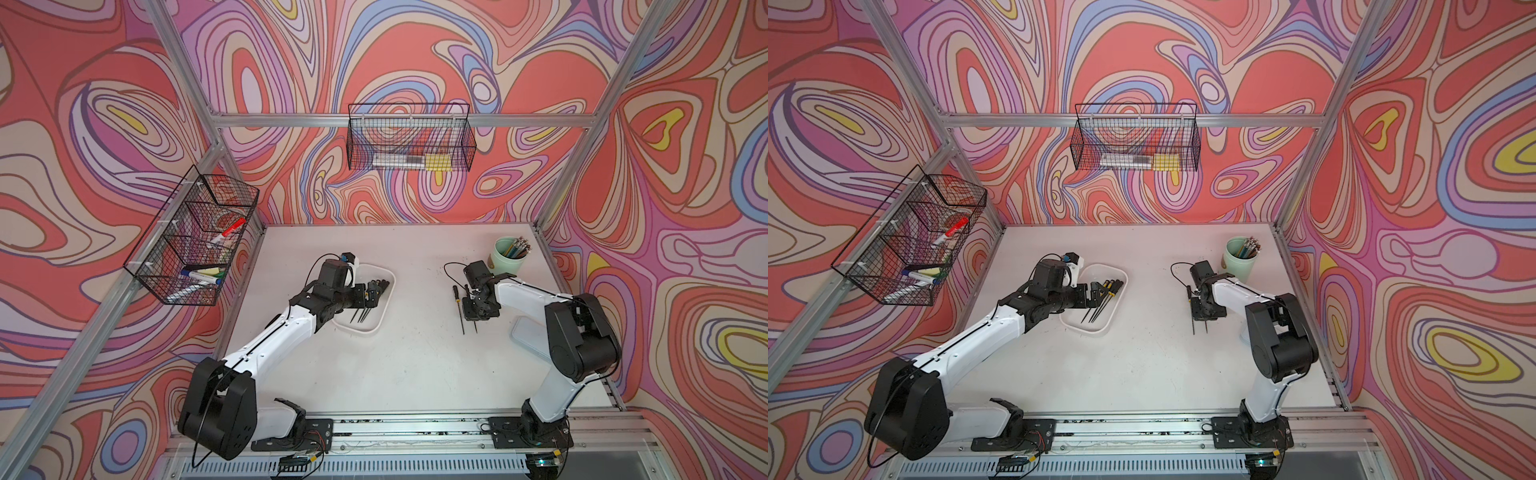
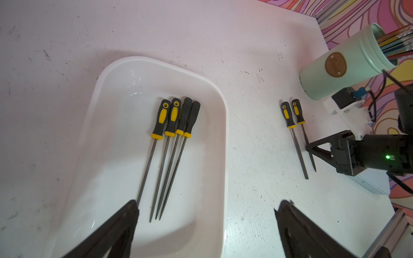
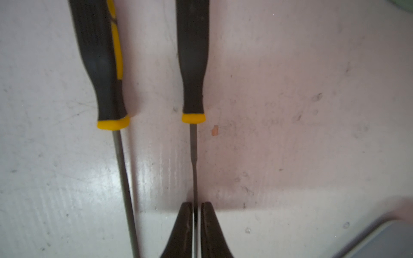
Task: Take the file tool out of the storage box
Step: Adjust the file tool at the center of the board, then pick up the file tool from the storage box.
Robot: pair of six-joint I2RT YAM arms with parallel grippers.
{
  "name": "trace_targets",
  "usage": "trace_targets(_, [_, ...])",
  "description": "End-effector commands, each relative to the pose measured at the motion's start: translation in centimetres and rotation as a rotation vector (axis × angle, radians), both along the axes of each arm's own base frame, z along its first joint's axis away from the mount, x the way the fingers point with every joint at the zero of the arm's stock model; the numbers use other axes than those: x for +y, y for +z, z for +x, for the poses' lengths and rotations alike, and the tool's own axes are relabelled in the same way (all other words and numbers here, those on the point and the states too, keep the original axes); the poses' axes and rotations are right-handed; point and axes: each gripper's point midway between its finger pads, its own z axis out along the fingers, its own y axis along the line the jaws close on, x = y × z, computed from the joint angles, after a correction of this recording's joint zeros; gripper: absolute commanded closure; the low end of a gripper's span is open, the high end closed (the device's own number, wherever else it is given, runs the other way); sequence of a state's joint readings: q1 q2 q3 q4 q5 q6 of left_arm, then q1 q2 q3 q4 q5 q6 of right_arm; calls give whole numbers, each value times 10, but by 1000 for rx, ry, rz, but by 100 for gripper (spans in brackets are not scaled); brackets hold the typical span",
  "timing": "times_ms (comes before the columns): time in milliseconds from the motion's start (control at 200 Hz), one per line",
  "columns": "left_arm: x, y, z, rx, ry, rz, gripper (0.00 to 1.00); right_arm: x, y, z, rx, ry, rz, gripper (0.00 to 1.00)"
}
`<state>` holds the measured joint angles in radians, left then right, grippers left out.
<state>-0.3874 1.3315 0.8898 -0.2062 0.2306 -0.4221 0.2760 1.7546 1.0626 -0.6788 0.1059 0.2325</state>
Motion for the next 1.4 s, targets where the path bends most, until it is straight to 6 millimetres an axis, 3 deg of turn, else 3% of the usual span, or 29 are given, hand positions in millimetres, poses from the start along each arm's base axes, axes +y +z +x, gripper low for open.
trace_targets(0, [5, -6, 3, -1, 12, 49, 1, 2, 28, 14, -67, -12, 14, 86])
trace_targets(320, [8, -17, 15, 8, 21, 117, 1, 16, 76, 21, -219, 8, 124, 64])
trace_targets(621, [33, -29, 32, 65, 77, 326, 6, 43, 109, 11, -358, 55, 342, 38])
trace_targets(716, [40, -34, 37, 91, 96, 383, 11, 49, 111, 8, -364, 71, 376, 26])
trace_targets(836, [39, -48, 45, 134, 83, 417, 19, 51, 110, 6, -362, 83, 391, 2])
trace_targets(886, [39, -54, 49, 148, 82, 437, 23, 51, 109, 5, -361, 82, 387, 2])
trace_targets(1006, [30, -67, 66, 153, 44, 450, 47, 50, 108, 3, -361, 81, 385, 2])
trace_targets(1072, [24, -72, 76, 151, 22, 458, 52, 49, 108, 3, -363, 76, 386, 2])
trace_targets(1147, [19, -78, 86, 150, 1, 465, 64, 47, 109, 2, -366, 70, 375, 2])
trace_targets(1392, [4, -93, 108, 151, -56, 466, 65, 43, 110, 2, -363, 69, 351, 2])
